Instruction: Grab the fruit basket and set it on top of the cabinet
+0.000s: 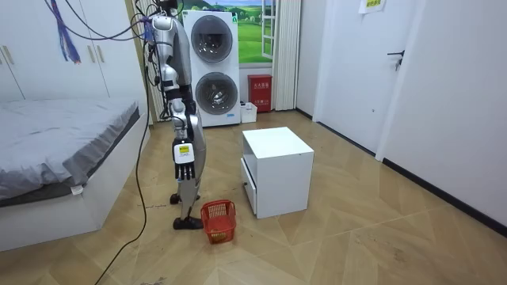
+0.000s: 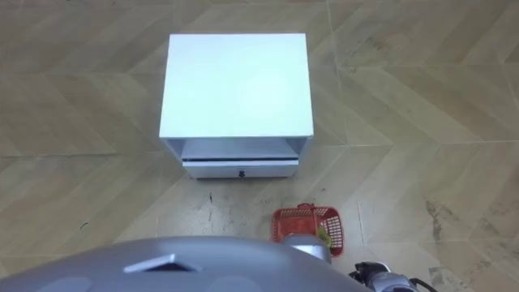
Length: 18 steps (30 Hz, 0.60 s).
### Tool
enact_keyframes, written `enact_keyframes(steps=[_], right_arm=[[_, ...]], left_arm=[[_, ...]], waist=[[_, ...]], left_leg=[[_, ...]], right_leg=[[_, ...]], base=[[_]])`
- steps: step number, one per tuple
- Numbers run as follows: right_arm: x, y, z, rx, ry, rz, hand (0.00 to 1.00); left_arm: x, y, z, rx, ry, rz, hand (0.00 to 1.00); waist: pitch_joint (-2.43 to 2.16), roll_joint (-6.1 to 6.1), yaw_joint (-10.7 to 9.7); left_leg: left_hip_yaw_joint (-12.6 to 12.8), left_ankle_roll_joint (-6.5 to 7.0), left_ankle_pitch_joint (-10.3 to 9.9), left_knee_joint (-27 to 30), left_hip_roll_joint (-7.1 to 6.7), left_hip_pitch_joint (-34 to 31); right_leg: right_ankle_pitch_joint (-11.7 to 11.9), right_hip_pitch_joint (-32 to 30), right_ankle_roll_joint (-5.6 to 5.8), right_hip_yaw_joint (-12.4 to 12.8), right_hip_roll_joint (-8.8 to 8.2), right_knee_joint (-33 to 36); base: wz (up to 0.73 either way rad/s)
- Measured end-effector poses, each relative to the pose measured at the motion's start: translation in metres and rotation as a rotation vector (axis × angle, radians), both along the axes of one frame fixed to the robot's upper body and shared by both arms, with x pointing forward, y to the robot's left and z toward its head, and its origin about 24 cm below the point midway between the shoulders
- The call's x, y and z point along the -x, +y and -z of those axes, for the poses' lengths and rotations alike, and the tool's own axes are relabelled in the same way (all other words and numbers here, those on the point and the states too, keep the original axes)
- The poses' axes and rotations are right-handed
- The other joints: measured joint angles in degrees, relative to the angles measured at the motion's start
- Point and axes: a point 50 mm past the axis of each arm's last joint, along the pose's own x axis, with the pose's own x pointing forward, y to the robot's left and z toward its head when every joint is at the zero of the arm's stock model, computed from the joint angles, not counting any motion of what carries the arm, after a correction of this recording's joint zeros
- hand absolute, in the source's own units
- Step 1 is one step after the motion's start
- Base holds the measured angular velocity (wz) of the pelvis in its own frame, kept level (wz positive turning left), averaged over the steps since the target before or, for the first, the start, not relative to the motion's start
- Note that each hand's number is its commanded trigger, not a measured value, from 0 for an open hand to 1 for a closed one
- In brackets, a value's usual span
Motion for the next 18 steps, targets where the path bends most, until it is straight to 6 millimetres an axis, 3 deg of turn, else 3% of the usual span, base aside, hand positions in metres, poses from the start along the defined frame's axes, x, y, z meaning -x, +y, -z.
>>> enact_keyframes(steps=[18], right_arm=[[-0.007,0.0,0.0,0.001,-0.019,-0.005,0.0]], left_arm=[[0.011,0.001,0.0,0.023,0.048,-0.051,0.0]], waist=[[0.03,0.24,0.08]], left_leg=[[-0.01,-0.01,0.01,0.01,0.16,0.19]], right_leg=[[0.08,0.65,-0.1,-0.02,0.19,-0.13]], base=[[0.0]])
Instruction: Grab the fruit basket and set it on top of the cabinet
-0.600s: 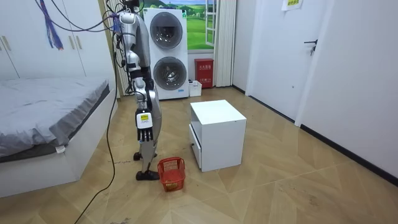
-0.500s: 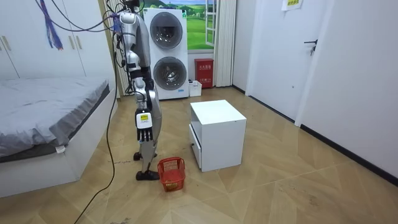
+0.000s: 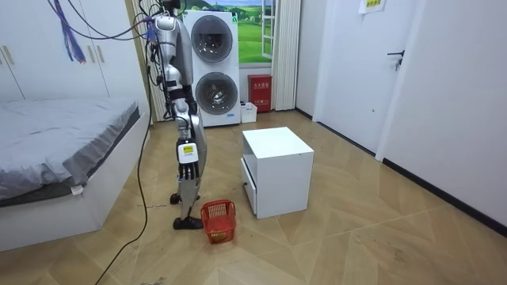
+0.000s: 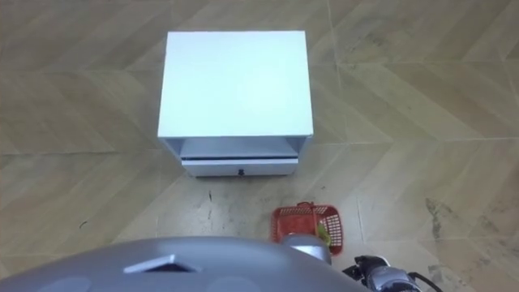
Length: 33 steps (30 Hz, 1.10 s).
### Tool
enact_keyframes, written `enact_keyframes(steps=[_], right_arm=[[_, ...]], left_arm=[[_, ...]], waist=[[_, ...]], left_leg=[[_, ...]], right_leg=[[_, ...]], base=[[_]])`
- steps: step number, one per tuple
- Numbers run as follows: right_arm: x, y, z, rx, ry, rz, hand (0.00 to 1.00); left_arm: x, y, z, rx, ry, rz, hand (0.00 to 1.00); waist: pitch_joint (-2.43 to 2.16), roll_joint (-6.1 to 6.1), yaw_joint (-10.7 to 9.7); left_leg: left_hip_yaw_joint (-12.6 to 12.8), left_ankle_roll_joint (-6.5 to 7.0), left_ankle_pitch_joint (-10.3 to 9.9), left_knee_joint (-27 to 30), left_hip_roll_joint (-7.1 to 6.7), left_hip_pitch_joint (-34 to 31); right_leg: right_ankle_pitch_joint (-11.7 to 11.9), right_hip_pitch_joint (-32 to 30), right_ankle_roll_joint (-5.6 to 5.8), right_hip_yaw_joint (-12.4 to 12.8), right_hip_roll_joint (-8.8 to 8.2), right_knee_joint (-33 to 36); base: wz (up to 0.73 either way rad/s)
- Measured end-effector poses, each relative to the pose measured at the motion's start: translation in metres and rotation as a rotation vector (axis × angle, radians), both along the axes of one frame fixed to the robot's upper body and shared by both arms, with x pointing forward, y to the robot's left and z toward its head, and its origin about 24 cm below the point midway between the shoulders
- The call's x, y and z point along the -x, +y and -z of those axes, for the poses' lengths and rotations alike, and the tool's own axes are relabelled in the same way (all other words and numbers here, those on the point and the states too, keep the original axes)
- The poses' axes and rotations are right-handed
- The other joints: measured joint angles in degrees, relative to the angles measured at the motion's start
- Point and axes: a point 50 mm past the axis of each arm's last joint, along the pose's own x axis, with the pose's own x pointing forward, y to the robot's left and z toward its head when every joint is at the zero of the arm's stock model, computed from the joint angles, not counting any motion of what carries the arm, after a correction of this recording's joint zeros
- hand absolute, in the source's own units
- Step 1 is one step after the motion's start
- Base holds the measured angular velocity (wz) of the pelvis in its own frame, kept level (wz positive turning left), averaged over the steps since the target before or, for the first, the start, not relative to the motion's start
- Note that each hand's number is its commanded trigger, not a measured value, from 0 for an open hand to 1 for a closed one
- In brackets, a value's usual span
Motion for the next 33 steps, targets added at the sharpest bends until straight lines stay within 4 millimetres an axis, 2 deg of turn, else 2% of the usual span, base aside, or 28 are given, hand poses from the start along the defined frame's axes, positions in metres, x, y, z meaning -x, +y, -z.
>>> enact_keyframes(steps=[16,19,20,23,24,25,26,27,29,31,32,33], right_arm=[[0.008,0.001,0.001,-0.002,0.038,0.007,0.0],[0.005,0.001,0.0,0.0,0.025,0.006,0.0],[0.003,0.001,0.0,0.002,0.018,0.005,0.0],[-0.006,-0.001,0.0,0.021,-0.026,0.012,0.0],[-0.009,-0.002,-0.001,0.028,-0.047,0.021,0.0],[-0.016,-0.003,-0.001,0.037,-0.075,0.023,0.0],[-0.017,-0.005,-0.002,0.043,-0.078,0.021,0.0],[-0.023,-0.006,-0.003,0.054,-0.099,0.014,0.0],[-0.033,-0.009,-0.004,0.068,-0.138,0.008,0.0],[-0.046,-0.01,-0.006,0.085,-0.176,-0.005,0.0],[-0.049,-0.01,-0.007,0.093,-0.196,0.001,0.0],[-0.042,-0.01,-0.006,0.095,-0.192,0.033,0.0]], left_arm=[[0.0,0.0,0.001,0.006,0.009,0.024,0.0],[0.0,0.0,0.0,0.005,0.01,0.026,0.0],[-0.002,0.0,0.0,0.005,0.005,0.03,0.0],[-0.004,0.0,0.0,0.003,-0.004,0.031,0.0],[-0.009,0.001,0.0,-0.001,-0.024,0.034,0.0],[-0.011,0.002,-0.001,-0.001,-0.035,0.036,0.0],[-0.012,0.002,-0.001,-0.001,-0.04,0.038,0.0],[-0.015,0.002,-0.001,0.001,-0.05,0.04,0.0],[-0.022,0.003,-0.001,0.002,-0.076,0.043,0.0],[-0.024,0.006,-0.001,0.003,-0.103,0.021,0.0],[-0.03,0.009,-0.002,-0.002,-0.125,0.013,0.0],[-0.034,0.013,-0.004,-0.013,-0.14,0.017,0.0]], waist=[[0.01,0.26,0.01],[0.0,0.25,0.18],[-0.13,0.23,0.05],[-0.21,0.12,0.02],[-0.37,-0.01,-0.12],[-0.19,0.2,0.02],[0.04,-0.15,-0.04],[0.03,0.15,-0.29],[-0.04,0.63,0.12],[-0.41,1.27,-0.11],[-0.63,1.71,-0.77],[-0.07,0.49,-0.54]], left_leg=[[-0.12,0.0,-0.01,-0.02,-0.14,0.25],[-0.05,0.01,-0.02,-0.05,-0.24,-0.26],[-0.05,0.01,-0.02,-0.02,-0.31,-0.67],[0.23,0.01,-0.01,1.28,-0.8,-2.73],[0.82,0.02,-0.02,2.61,-1.06,-3.88],[1.76,0.35,-0.21,4.38,-1.24,-5.1],[2.5,0.74,-0.44,5.33,-1.32,-5.82],[3.83,1.23,-0.73,7.35,-1.46,-7.29],[6.29,2.02,-1.19,8.26,-1.5,-8.84],[7.42,2.71,-1.31,7.98,-1.17,-11.58],[10.01,3.87,-1.95,8.82,-0.19,-13.61],[10.81,4.34,-2.22,10.05,-1.09,-14.4]], right_leg=[[0.13,-0.21,0.04,-0.1,-0.23,0.23],[0.17,-1.05,0.12,0.09,-0.35,0.61],[0.16,-1.67,0.14,0.07,-0.48,1.16],[-0.05,-3.71,0.25,-0.08,-1.32,3.39],[-0.15,-4.8,0.28,-0.13,-1.85,4.53],[-0.18,-6.03,0.3,-0.07,-2.28,6.1],[-0.16,-6.67,0.3,-0.1,-2.5,6.82],[-0.08,-7.65,0.35,0.15,-2.99,7.65],[0.54,-9.57,0.87,1.51,-3.03,8.01],[2.27,-11.69,1.44,1.97,-2.73,6.88],[0.56,-14.26,0.9,0.69,-4.03,13.5],[-1.89,-15.53,0.42,-0.49,-6.38,24.39]], base=[[0.01],[0.0],[0.0],[-0.01],[-0.06],[-0.1],[-0.11],[-0.1],[-0.24],[-0.07],[0.56],[0.61]])
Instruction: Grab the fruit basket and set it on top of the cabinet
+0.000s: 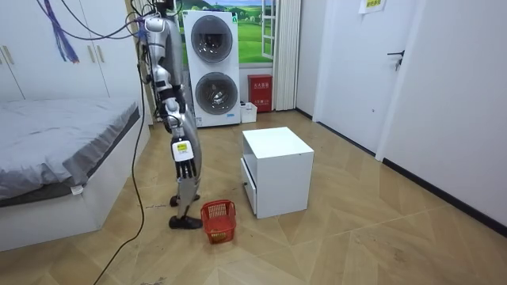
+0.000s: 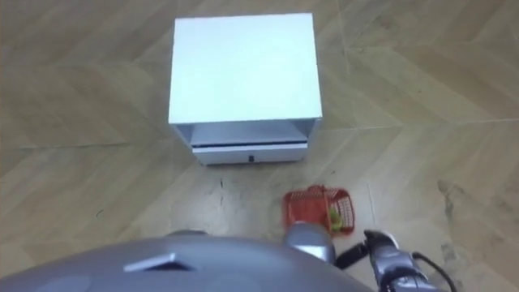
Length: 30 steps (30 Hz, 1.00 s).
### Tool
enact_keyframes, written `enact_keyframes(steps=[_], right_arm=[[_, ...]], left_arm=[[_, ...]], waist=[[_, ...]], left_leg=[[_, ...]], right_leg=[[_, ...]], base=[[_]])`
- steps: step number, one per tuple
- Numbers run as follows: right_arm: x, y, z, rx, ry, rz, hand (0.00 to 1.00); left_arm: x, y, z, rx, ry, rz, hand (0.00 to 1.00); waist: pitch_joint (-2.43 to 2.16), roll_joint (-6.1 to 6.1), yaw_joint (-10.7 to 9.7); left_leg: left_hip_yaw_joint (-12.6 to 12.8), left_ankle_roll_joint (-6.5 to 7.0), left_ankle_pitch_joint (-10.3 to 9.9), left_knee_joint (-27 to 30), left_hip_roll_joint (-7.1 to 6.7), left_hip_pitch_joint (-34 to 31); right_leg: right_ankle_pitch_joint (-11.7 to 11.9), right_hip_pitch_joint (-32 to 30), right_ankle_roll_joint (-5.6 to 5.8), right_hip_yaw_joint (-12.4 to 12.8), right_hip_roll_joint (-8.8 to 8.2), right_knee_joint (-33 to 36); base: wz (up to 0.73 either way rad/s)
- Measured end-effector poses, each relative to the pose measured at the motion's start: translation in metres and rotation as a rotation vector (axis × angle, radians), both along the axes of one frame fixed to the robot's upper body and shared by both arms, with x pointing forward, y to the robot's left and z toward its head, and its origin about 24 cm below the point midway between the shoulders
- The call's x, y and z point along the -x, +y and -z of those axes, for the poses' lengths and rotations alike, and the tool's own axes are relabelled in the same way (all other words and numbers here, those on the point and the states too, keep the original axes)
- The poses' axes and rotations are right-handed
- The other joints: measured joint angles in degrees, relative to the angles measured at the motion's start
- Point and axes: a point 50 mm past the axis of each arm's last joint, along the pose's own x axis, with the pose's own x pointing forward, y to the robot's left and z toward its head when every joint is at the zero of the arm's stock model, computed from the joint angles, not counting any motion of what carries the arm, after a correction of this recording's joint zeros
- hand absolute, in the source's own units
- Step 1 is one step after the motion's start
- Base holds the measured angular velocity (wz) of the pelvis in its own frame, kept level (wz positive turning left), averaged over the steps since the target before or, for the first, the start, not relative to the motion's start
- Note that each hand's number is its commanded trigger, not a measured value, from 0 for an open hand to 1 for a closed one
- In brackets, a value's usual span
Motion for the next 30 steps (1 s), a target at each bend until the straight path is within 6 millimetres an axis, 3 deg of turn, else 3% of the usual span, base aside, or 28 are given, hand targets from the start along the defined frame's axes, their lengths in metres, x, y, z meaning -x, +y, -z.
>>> enact_keyframes(steps=[1,2,3,5,6,7,8,9,11,12,13,15,16,18,19,21,24,28,30], right_arm=[[0.004,0.0,0.001,0.0,0.008,0.011,0.0],[0.001,0.0,0.0,-0.004,-0.01,0.043,0.0],[-0.008,-0.001,-0.001,0.003,-0.069,0.084,0.0],[-0.03,-0.001,-0.006,0.002,-0.177,0.114,0.0],[-0.046,0.002,-0.009,-0.004,-0.239,0.116,0.0],[-0.056,0.003,-0.011,-0.011,-0.272,0.118,0.0],[-0.076,0.006,-0.016,-0.023,-0.335,0.117,0.0],[-0.093,0.008,-0.021,-0.018,-0.386,0.104,0.0],[-0.104,0.013,-0.024,-0.017,-0.423,0.108,0.0],[-0.112,0.017,-0.026,-0.021,-0.444,0.117,0.0],[-0.116,0.018,-0.028,-0.018,-0.458,0.119,0.0],[-0.14,0.017,-0.039,0.001,-0.531,0.13,0.0],[-0.144,0.018,-0.042,0.002,-0.549,0.131,0.0],[-0.162,0.018,-0.052,0.008,-0.621,0.147,0.0],[-0.165,0.017,-0.054,0.015,-0.637,0.15,0.0],[-0.179,0.015,-0.065,0.021,-0.704,0.183,0.0],[-0.186,0.017,-0.072,0.002,-0.763,0.224,0.0],[-0.189,0.017,-0.074,0.0,-0.774,0.227,0.0],[-0.19,0.017,-0.075,-0.008,-0.781,0.236,0.0]], left_arm=[[0.003,0.002,0.0,-0.006,0.003,0.002,0.0],[0.009,0.005,-0.001,-0.017,0.01,-0.007,0.0],[0.016,0.005,-0.001,-0.018,0.028,-0.034,0.0],[0.015,0.006,-0.001,-0.017,0.023,-0.053,0.0],[0.007,0.007,-0.002,-0.024,0.004,-0.048,0.0],[0.002,0.008,-0.002,-0.029,-0.009,-0.045,0.0],[-0.008,0.009,-0.003,-0.043,-0.035,-0.044,0.0],[-0.023,0.006,-0.003,-0.042,-0.078,-0.058,0.0],[-0.036,0.005,-0.004,-0.05,-0.116,-0.067,0.0],[-0.047,0.007,-0.006,-0.062,-0.149,-0.072,0.0],[-0.052,0.007,-0.007,-0.068,-0.16,-0.069,0.0],[-0.079,0.005,-0.012,-0.083,-0.229,-0.06,0.0],[-0.082,0.004,-0.012,-0.088,-0.235,-0.068,0.0],[-0.09,0.003,-0.013,-0.111,-0.245,-0.06,0.0],[-0.091,0.003,-0.013,-0.118,-0.244,-0.057,0.0],[-0.088,0.005,-0.014,-0.145,-0.253,-0.065,0.0],[-0.08,0.012,-0.014,-0.191,-0.251,-0.076,0.0],[-0.074,0.014,-0.013,-0.206,-0.259,-0.095,0.0],[-0.07,0.015,-0.013,-0.215,-0.269,-0.092,0.0]], waist=[[-0.08,-0.72,0.61],[-0.58,-2.11,1.67],[-0.45,-2.48,2.75],[-0.34,-2.56,2.72],[-0.53,-3.16,2.36],[-0.33,-3.18,2.31],[0.14,-3.13,2.22],[0.52,-2.37,2.21],[0.56,-1.06,2.14],[0.37,-1.74,2.55],[0.62,-2.23,2.54],[1.7,-2.48,2.96],[1.71,-2.48,3.02],[1.81,-2.29,3.17],[1.81,-2.37,3.19],[1.86,-2.46,2.98],[1.92,-2.41,2.26],[1.98,-2.6,1.2],[2.22,-3.62,-0.36]], left_leg=[[0.29,0.28,-0.16,0.3,-0.56,-0.05],[1.2,0.8,-0.48,1.1,-1.37,-0.24],[1.79,1.24,-0.99,2.79,-1.38,-1.45],[1.26,1.74,-1.29,6.43,-1.26,-5.51],[0.81,1.89,-1.38,9.55,-1.23,-9.6],[0.79,2.0,-1.44,11.43,-1.22,-11.7],[0.26,2.14,-1.52,16.01,-0.88,-16.35],[-1.57,2.14,-1.52,20.25,-0.25,-20.81],[-4.32,2.18,-1.59,26.25,-0.24,-26.2],[-4.6,1.65,-2.24,27.92,-1.25,-28.32],[-4.67,1.61,-2.84,29.28,-1.45,-29.68],[-4.75,2.56,-5.29,39.41,-1.36,-37.77],[-4.93,2.53,-5.97,42.1,-1.35,-39.64],[-5.18,3.2,-11.39,50.48,-1.82,-44.96],[-5.12,3.44,-12.25,52.66,-2.26,-46.44],[-3.3,4.84,-15.85,61.47,-2.46,-51.52],[-2.35,6.41,-18.65,70.26,-3.53,-56.48],[-1.34,7.54,-20.64,77.36,-4.84,-60.62],[-0.33,7.67,-20.96,80.06,-5.28,-62.08]], right_leg=[[-0.35,-0.13,-0.19,0.4,-1.03,4.94],[-0.2,0.81,-0.37,1.03,-2.25,12.72],[0.95,3.41,-0.59,1.19,-2.36,15.89],[3.86,7.18,-1.06,0.94,-2.29,14.46],[5.32,8.87,-0.99,1.02,-2.6,11.59],[5.3,9.37,-0.78,1.16,-2.96,9.5],[1.14,9.42,1.76,1.22,-2.59,6.15],[-1.99,8.3,1.65,1.02,-1.41,5.28],[-4.57,5.76,1.69,1.36,0.21,8.0],[-7.25,2.16,2.25,2.87,-0.72,13.84],[-8.61,0.2,2.48,3.28,-1.56,17.27],[-13.13,-7.27,2.01,3.79,-3.25,30.24],[-14.17,-8.72,1.87,3.98,-3.52,33.09],[-17.74,-13.75,1.92,5.41,-3.84,44.49],[-18.36,-15.06,1.94,5.86,-3.94,47.57],[-18.94,-20.53,2.16,9.42,-4.62,60.23],[-18.97,-23.98,2.21,12.28,-4.92,71.76],[-19.37,-25.77,2.9,12.34,-7.81,81.04],[-19.76,-25.87,3.21,12.35,-10.0,85.23]], base=[[0.31],[-0.19],[-0.27],[0.02],[0.17],[0.12],[0.04],[0.07],[0.18],[0.27],[0.31],[0.26],[0.18],[0.22],[0.23],[0.14],[0.26],[0.38],[0.42]])
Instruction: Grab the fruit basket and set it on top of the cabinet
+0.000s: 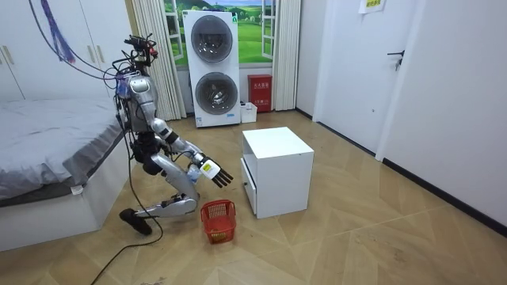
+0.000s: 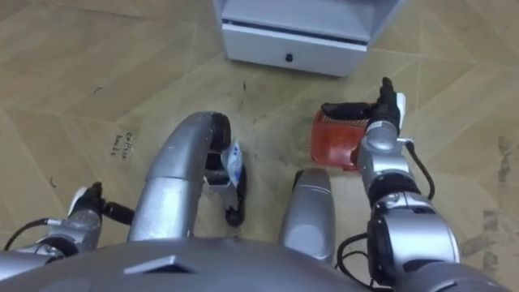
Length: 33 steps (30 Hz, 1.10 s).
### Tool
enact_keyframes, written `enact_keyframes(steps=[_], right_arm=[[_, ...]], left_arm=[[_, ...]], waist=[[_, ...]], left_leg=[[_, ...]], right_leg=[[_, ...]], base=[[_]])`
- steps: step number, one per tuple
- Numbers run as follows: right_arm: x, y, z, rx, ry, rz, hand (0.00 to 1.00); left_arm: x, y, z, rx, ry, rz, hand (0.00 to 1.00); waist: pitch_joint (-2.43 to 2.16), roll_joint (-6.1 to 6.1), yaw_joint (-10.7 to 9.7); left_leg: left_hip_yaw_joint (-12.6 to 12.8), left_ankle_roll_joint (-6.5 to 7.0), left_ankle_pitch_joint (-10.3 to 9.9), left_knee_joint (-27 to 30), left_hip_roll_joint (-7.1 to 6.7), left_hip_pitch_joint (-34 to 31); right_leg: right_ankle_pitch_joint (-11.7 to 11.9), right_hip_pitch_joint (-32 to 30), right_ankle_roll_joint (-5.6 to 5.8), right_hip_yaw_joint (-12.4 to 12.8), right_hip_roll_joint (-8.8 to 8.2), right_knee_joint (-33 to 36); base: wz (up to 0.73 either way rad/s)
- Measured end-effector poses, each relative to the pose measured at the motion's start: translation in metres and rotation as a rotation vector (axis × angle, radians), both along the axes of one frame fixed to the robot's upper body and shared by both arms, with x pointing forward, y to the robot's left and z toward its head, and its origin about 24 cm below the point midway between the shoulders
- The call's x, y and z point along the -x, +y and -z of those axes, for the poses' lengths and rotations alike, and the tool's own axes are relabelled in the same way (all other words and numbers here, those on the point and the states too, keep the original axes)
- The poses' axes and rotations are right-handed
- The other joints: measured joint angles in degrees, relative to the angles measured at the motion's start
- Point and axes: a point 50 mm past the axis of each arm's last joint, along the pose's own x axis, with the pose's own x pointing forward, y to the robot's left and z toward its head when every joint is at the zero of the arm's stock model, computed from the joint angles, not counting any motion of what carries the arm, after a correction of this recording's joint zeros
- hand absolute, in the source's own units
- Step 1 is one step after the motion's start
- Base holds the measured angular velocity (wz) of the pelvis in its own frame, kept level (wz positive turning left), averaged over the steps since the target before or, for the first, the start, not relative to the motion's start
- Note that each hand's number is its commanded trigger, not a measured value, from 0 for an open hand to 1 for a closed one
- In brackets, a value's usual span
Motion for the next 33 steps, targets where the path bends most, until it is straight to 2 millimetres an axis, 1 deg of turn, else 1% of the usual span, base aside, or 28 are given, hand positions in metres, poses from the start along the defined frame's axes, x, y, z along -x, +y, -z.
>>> enact_keyframes(steps=[1,2,3,4,5,6,7,9,10,11,13,15,16,17,18,20,21,22,23,24,25,26,27,28,29,31,32,33], right_arm=[[0.0,0.0,0.0,0.0,-0.002,0.0,0.0],[-0.001,0.001,-0.001,0.0,-0.01,-0.003,0.0],[-0.002,0.0,-0.003,0.004,-0.018,-0.004,0.0],[-0.002,0.0,-0.003,0.005,-0.02,-0.004,0.0],[-0.004,0.0,-0.005,0.006,-0.03,-0.002,0.0],[-0.005,0.0,-0.007,0.004,-0.048,0.005,0.0],[-0.006,0.0,-0.008,0.004,-0.054,0.005,0.0],[-0.009,0.001,-0.012,0.007,-0.074,-0.003,0.0],[-0.01,0.001,-0.013,0.009,-0.079,-0.005,0.0],[-0.011,0.001,-0.014,0.016,-0.085,-0.007,0.0],[-0.01,0.0,-0.015,0.024,-0.094,-0.006,0.0],[-0.008,0.0,-0.015,0.027,-0.096,-0.014,0.0],[-0.007,0.001,-0.015,0.028,-0.097,-0.015,0.0],[-0.006,0.001,-0.015,0.029,-0.099,-0.018,0.0],[-0.005,0.0,-0.015,0.03,-0.101,-0.017,0.0],[-0.004,-0.001,-0.015,0.034,-0.102,-0.016,0.0],[-0.004,-0.002,-0.016,0.038,-0.102,-0.015,0.0],[-0.004,-0.002,-0.016,0.042,-0.1,-0.016,0.0],[-0.003,-0.003,-0.015,0.055,-0.096,-0.022,0.0],[-0.005,-0.008,-0.019,0.082,-0.098,-0.036,0.0],[-0.006,-0.009,-0.02,0.088,-0.103,-0.038,0.0],[-0.007,-0.01,-0.021,0.089,-0.107,-0.035,0.0],[-0.007,-0.01,-0.021,0.091,-0.106,-0.036,0.0],[-0.007,-0.01,-0.021,0.091,-0.106,-0.038,0.0],[-0.007,-0.01,-0.021,0.09,-0.105,-0.043,0.0],[-0.007,-0.01,-0.02,0.086,-0.101,-0.049,0.0],[-0.006,-0.01,-0.02,0.081,-0.1,-0.052,0.0],[-0.005,-0.012,-0.019,0.077,-0.097,-0.044,0.0]], left_arm=[[0.001,0.001,0.0,-0.002,-0.003,0.001,0.0],[0.005,0.001,0.0,0.0,-0.004,-0.009,0.0],[0.011,0.002,0.002,0.002,0.007,-0.017,0.0],[0.014,0.002,0.002,0.003,0.014,-0.018,0.0],[0.019,0.002,0.003,0.002,0.026,-0.018,0.0],[0.022,0.002,0.004,0.001,0.035,-0.017,0.0],[0.024,0.002,0.004,0.002,0.041,-0.018,0.0],[0.031,0.003,0.005,0.003,0.051,-0.021,0.0],[0.036,0.003,0.006,0.003,0.061,-0.023,0.0],[0.039,0.003,0.006,0.003,0.067,-0.025,0.0],[0.041,0.004,0.006,0.002,0.07,-0.024,0.0],[0.046,0.007,0.006,-0.003,0.08,-0.019,0.0],[0.048,0.008,0.005,-0.004,0.082,-0.018,0.0],[0.052,0.009,0.006,-0.007,0.092,-0.008,0.0],[0.058,0.008,0.006,-0.006,0.106,0.001,0.0],[0.065,0.007,0.007,0.0,0.128,0.016,0.0],[0.068,0.006,0.008,0.002,0.139,0.025,0.0],[0.07,0.006,0.008,0.004,0.145,0.028,0.0],[0.074,0.005,0.008,0.011,0.157,0.032,0.0],[0.075,-0.002,0.011,0.037,0.165,0.038,0.0],[0.074,-0.005,0.012,0.051,0.162,0.042,0.0],[0.069,-0.006,0.012,0.068,0.145,0.056,0.0],[0.065,-0.006,0.011,0.075,0.13,0.066,0.0],[0.063,-0.006,0.011,0.078,0.126,0.069,0.0],[0.06,-0.005,0.01,0.076,0.118,0.076,0.0],[0.057,-0.003,0.009,0.068,0.118,0.1,0.0],[0.058,-0.003,0.009,0.068,0.121,0.106,0.0],[0.057,-0.004,0.009,0.068,0.121,0.113,0.0]], waist=[[0.04,-0.28,-0.42],[0.11,-0.81,-1.08],[0.03,-1.2,-1.59],[-0.03,-1.35,-1.79],[-0.17,-1.72,-2.04],[-0.24,-2.01,-2.33],[-0.28,-2.08,-2.43],[-0.39,-2.18,-2.4],[-0.39,-2.2,-2.39],[-0.45,-2.31,-2.5],[-0.48,-2.36,-2.65],[-0.53,-2.6,-2.92],[-0.52,-2.63,-2.97],[-0.51,-2.64,-2.97],[-0.54,-2.66,-3.0],[-0.58,-2.7,-3.09],[-0.6,-2.71,-3.09],[-0.66,-2.85,-3.13],[-0.88,-3.18,-3.32],[-0.37,-2.51,-2.79],[-0.42,-2.23,-2.53],[-0.41,-2.25,-2.81],[-0.43,-2.21,-2.91],[-0.66,-1.83,-2.9],[-0.88,-1.92,-3.19],[-0.82,-2.22,-3.69],[-0.77,-2.13,-4.0],[-0.63,-1.78,-4.02]], left_leg=[[0.11,0.0,-0.01,0.6,0.0,-0.34],[0.33,-0.04,-0.01,1.51,0.1,-0.76],[0.36,-0.46,-0.09,2.3,0.14,-1.06],[0.36,-0.73,-0.16,2.59,0.16,-1.11],[0.32,-1.23,-0.27,2.93,0.34,-1.19],[0.32,-1.43,-0.24,3.02,0.5,-1.24],[0.32,-1.53,-0.28,3.07,0.76,-1.23],[-0.09,-2.86,-0.53,3.54,1.86,-1.16],[-0.13,-3.05,-0.59,3.63,2.1,-1.16],[-0.16,-3.55,-0.75,3.72,2.26,-1.18],[-0.16,-4.21,-0.9,3.86,2.27,-1.17],[-0.21,-5.54,-0.83,3.96,2.11,-1.23],[-0.27,-5.89,-0.83,4.1,2.08,-1.31],[-0.61,-6.64,-0.93,4.78,2.01,-1.6],[-1.1,-7.03,-0.9,5.95,1.84,-2.23],[-1.65,-7.26,-0.8,8.36,1.85,-3.45],[-2.18,-7.49,-0.69,10.34,1.85,-4.53],[-2.29,-7.95,-0.46,11.46,1.85,-5.06],[-2.37,-8.45,-0.2,13.82,1.84,-6.08],[-3.6,-8.99,-0.06,15.9,2.31,-7.51],[-3.72,-9.55,0.12,15.87,1.71,-8.35],[-3.36,-10.33,0.28,14.58,0.7,-9.29],[-2.78,-10.29,0.33,11.75,0.8,-10.23],[-3.21,-10.81,0.19,11.01,0.83,-10.31],[-3.47,-11.88,-0.6,10.65,0.67,-9.66],[-3.45,-11.68,-0.97,10.53,0.61,-9.54],[-3.43,-11.63,-1.0,10.55,0.61,-9.29],[-3.44,-11.64,-1.01,10.56,0.65,-9.14]], right_leg=[[-0.02,-0.06,-0.04,-0.01,-0.31,0.84],[-0.3,-0.31,-0.41,-0.08,-1.05,2.25],[-0.61,-0.33,-0.77,-0.27,-1.5,3.27],[-0.71,-0.33,-0.87,-0.41,-1.75,3.67],[-0.9,-0.42,-1.19,-0.43,-1.77,4.28],[-1.11,-0.47,-1.3,-0.43,-1.74,4.68],[-1.29,-0.47,-1.44,-0.49,-1.71,4.78],[-2.57,-0.47,-1.9,-1.01,-1.76,4.9],[-2.82,-0.51,-1.86,-1.07,-1.78,5.01],[-3.31,-0.52,-1.68,-1.04,-1.77,5.24],[-3.59,-0.5,-2.07,-0.99,-1.83,5.8],[-3.99,-0.49,-2.57,-1.1,-2.3,6.67],[-4.06,-0.49,-2.71,-1.21,-2.55,6.99],[-4.3,-0.47,-3.18,-1.28,-2.55,7.85],[-4.53,-0.44,-3.65,-1.28,-2.5,9.07],[-5.01,-0.3,-4.24,-1.24,-2.24,11.24],[-5.32,-0.01,-4.26,-1.09,-1.48,12.84],[-5.67,0.41,-4.28,-1.05,-1.3,13.65],[-6.59,1.81,-4.5,-0.94,-0.81,15.3],[-6.47,1.65,-4.2,-0.94,1.04,16.32],[-6.66,1.29,-4.26,-0.75,1.31,16.33],[-6.69,1.07,-4.12,-0.81,0.98,16.16],[-6.67,1.07,-4.0,-1.0,1.0,15.89],[-6.67,1.11,-3.98,-0.96,1.01,15.77],[-6.69,1.06,-3.93,-0.96,0.77,15.46],[-6.76,1.01,-3.77,-1.01,0.5,15.28],[-6.87,1.15,-3.57,-0.96,0.42,15.21],[-6.89,1.37,-3.53,-1.0,0.39,15.27]], base=[[0.4],[0.25],[0.16],[0.0],[0.0],[0.0],[-0.07],[-0.21],[-0.16],[-0.04],[0.02],[0.06],[0.04],[0.0],[0.0],[-0.02],[0.0],[0.03],[-0.07],[-0.12],[-0.08],[0.06],[0.08],[0.0],[0.0],[0.0],[-0.05],[-0.05]])
